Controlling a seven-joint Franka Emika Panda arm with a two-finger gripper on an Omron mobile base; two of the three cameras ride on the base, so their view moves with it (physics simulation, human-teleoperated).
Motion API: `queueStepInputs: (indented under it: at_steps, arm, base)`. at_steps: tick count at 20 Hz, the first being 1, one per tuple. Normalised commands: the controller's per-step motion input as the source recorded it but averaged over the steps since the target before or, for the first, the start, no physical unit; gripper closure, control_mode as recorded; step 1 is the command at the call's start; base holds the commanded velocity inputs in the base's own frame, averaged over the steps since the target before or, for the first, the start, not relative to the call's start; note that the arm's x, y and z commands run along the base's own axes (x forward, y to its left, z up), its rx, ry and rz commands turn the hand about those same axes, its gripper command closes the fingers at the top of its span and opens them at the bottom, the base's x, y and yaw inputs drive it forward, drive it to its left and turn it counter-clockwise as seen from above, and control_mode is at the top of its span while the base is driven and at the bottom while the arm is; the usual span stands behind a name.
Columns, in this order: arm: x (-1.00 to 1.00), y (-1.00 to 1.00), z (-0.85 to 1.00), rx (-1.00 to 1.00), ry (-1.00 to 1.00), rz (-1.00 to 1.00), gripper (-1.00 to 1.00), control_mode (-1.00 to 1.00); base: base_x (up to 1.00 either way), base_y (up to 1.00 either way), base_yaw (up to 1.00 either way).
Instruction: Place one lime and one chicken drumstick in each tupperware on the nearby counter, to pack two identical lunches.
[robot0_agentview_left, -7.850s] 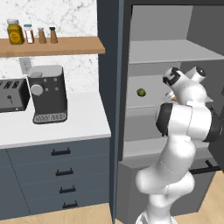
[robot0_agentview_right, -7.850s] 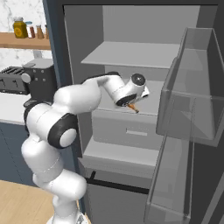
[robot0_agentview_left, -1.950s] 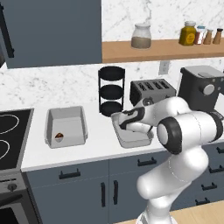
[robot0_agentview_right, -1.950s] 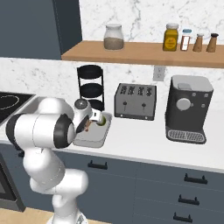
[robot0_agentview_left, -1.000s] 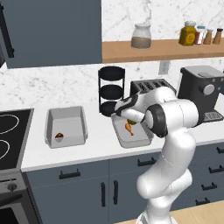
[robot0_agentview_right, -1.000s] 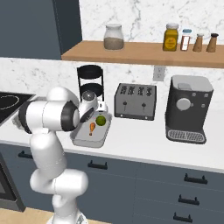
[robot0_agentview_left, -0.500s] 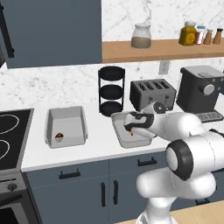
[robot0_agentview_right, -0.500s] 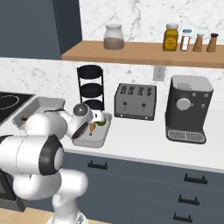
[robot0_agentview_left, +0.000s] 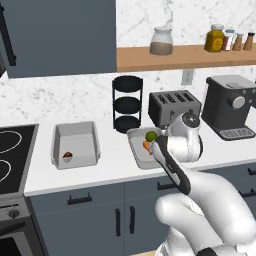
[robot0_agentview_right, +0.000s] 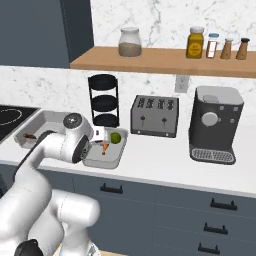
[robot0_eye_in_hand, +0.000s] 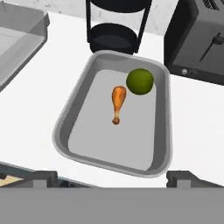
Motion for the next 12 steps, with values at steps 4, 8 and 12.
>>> queueStepInputs:
  at_steps: [4,8,12]
  arm:
    - [-0.85,0.0,1.0,0.05,0.32,0.02,-1.0,-1.0]
    - [-0.82,0.0,0.93,0.13,0.2,0.02,-1.0,-1.0]
    - [-0.73,0.0,0.33,0.09,0.0,-0.12,-1.0,-1.0]
  base:
    - [0.0,0.0,0.0]
    - [0.0,0.0,0.0]
    - [0.0,0.0,0.0]
